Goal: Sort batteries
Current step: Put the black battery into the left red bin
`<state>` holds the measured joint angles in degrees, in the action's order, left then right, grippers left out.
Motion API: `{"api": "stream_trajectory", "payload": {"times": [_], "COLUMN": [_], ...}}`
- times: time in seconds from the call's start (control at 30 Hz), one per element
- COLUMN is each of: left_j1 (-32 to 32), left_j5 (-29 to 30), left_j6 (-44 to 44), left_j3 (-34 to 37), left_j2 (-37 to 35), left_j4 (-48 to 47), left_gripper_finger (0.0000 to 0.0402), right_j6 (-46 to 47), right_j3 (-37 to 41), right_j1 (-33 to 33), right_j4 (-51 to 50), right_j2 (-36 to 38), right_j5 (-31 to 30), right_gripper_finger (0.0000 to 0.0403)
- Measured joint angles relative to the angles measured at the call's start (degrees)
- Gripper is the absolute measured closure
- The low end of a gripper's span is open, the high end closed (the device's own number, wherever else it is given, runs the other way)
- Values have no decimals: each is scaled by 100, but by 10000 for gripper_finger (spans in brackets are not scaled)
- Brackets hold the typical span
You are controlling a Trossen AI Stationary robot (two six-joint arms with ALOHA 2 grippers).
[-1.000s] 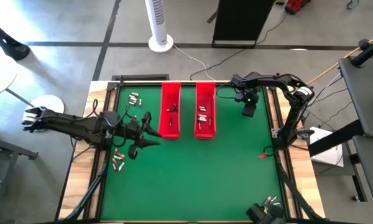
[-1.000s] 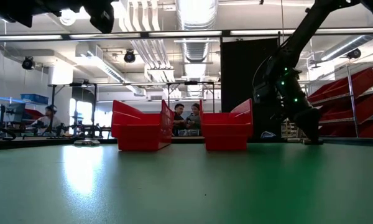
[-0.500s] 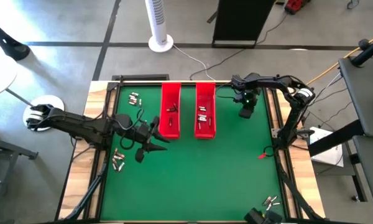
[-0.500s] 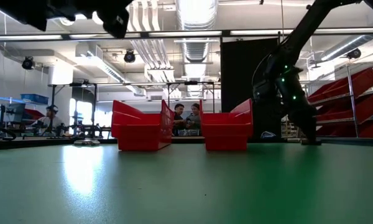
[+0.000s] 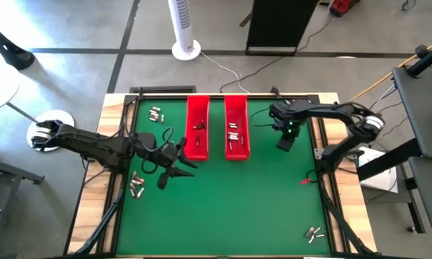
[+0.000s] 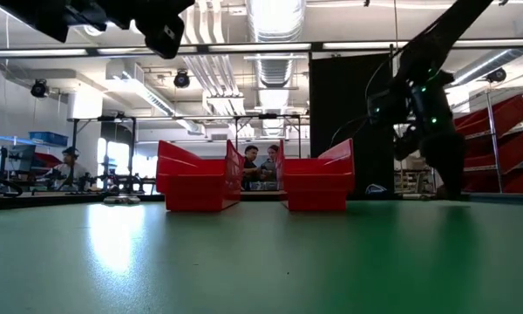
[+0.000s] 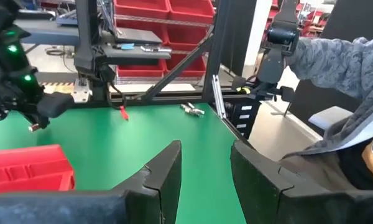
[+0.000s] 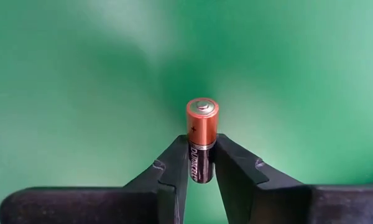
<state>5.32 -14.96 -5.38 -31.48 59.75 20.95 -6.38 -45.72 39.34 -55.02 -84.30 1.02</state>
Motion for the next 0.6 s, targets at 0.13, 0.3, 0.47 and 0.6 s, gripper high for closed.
{"api": "stream_trajectory", "payload": {"times": [0.13,0.3,0.47,0.6], "left_j1": [0,0,0,0], "left_j5": [161,570,693,691], "left_j6": [12,14,16,16], "left_j3": [0,0,0,0], "left_j2": [0,0,-2,-4], "left_j4": [2,14,157,210], "left_gripper_finger": [283,283,283,283], "right_j6": [324,609,1237,1822], "right_j3": [197,267,281,353], "right_j1": [-213,-680,-1384,-2016], "right_j4": [39,28,41,131], "right_j2": [622,1177,1367,1295], "right_j5": [-42,-49,-53,-59], "right_gripper_finger": [341,354,350,346]}}
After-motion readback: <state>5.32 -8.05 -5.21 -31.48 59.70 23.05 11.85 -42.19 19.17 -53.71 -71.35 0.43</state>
